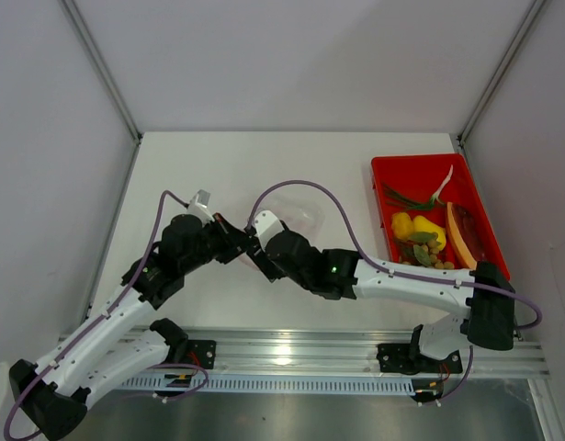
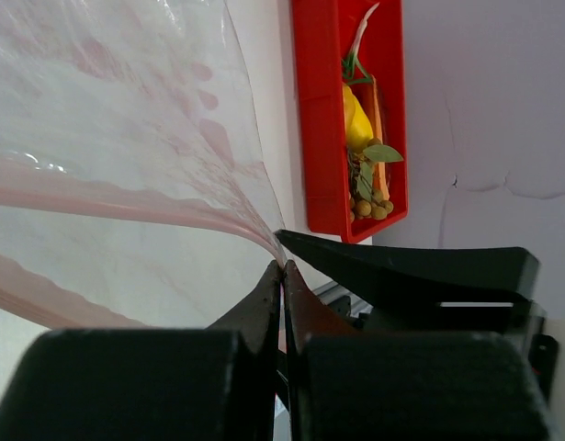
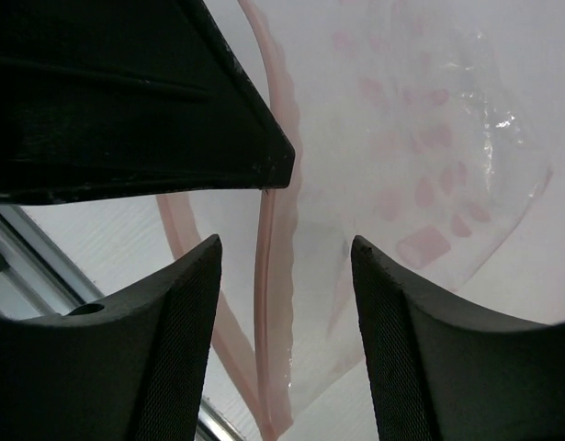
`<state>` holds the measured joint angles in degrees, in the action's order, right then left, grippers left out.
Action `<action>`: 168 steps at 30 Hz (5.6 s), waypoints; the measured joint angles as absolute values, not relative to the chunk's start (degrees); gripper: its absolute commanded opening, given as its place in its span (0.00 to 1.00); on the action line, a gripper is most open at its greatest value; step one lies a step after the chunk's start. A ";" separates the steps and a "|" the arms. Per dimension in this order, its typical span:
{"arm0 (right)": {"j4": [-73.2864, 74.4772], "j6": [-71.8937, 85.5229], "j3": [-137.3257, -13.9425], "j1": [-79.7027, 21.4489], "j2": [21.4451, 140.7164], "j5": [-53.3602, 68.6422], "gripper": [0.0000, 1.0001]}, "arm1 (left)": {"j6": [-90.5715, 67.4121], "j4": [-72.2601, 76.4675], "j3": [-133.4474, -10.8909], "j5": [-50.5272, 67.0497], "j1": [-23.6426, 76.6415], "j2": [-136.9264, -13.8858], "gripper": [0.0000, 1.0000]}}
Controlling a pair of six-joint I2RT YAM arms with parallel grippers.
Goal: Place the food in the zip-top bag and seal the zipper
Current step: Open the zipper of the food storage bag at the center of the board.
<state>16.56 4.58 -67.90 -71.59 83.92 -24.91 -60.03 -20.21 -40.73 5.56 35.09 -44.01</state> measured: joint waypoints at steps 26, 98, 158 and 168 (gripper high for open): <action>12.80 3.68 -64.51 -73.28 84.93 -33.61 0.00 | -59.46 -27.31 -42.63 4.23 35.14 -37.41 0.73; 9.72 49.58 -37.63 -52.01 54.85 -10.26 0.00 | -32.45 -39.51 -66.32 19.11 46.28 -71.94 0.08; 7.55 41.76 -36.14 -38.24 58.70 11.35 0.29 | -23.90 -41.95 -79.07 24.62 49.39 -88.82 0.07; 7.40 42.35 -36.88 -37.26 57.71 12.01 0.00 | -23.92 -40.99 -77.91 24.08 49.39 -88.03 0.23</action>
